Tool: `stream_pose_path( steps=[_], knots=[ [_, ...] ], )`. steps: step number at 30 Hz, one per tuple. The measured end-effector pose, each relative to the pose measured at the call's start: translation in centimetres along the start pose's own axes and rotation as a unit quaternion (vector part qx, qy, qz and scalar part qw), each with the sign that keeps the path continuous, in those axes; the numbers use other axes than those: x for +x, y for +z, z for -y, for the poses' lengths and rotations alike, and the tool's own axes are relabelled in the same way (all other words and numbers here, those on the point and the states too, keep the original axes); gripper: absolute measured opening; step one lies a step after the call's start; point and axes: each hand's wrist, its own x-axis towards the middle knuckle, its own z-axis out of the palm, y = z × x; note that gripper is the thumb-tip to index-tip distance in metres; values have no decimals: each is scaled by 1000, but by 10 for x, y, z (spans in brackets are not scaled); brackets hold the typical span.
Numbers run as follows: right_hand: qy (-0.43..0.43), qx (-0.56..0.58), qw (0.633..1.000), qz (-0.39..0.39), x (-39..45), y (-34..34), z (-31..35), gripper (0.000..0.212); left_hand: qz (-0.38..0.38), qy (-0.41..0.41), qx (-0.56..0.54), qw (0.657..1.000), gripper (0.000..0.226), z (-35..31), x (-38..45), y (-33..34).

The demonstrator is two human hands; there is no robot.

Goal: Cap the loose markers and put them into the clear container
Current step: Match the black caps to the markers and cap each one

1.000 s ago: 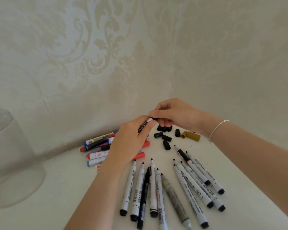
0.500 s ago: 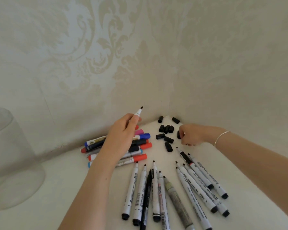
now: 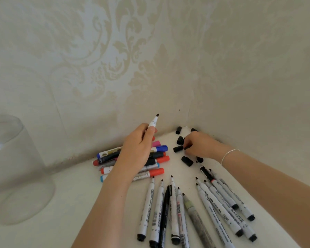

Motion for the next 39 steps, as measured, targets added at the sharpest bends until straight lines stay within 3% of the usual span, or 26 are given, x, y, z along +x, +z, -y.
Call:
stream_pose_path(
  steps=[2,5,9,13,18,22,26,39],
  knots=[
    [7,188,982,-16,-3,-13,-2,13,4,8,5,1000,28,2,0,0],
    [13,451,891,38,-13,-36,0,14,16,9,22,1000,30,2,0,1],
    [-3,596,797,97,-20,-51,7,18,44,11,60,997,27,6,1,2],
    [-34,649,757,73,-24,-60,22,14,50,29,68,996,25,9,1,3],
    [-53,613,788,36,-24,-61,36,9,62,29,75,995,27,9,1,2],
    [-62,549,833,17,-24,-59,43,14,67,32,66,995,27,8,1,2],
    [-71,518,852,12,-27,-57,52,19,72,34,51,996,29,6,-1,2],
    [-67,511,855,-55,-29,-43,69,16,-1,47,72,996,22,11,0,8]
  ],
)
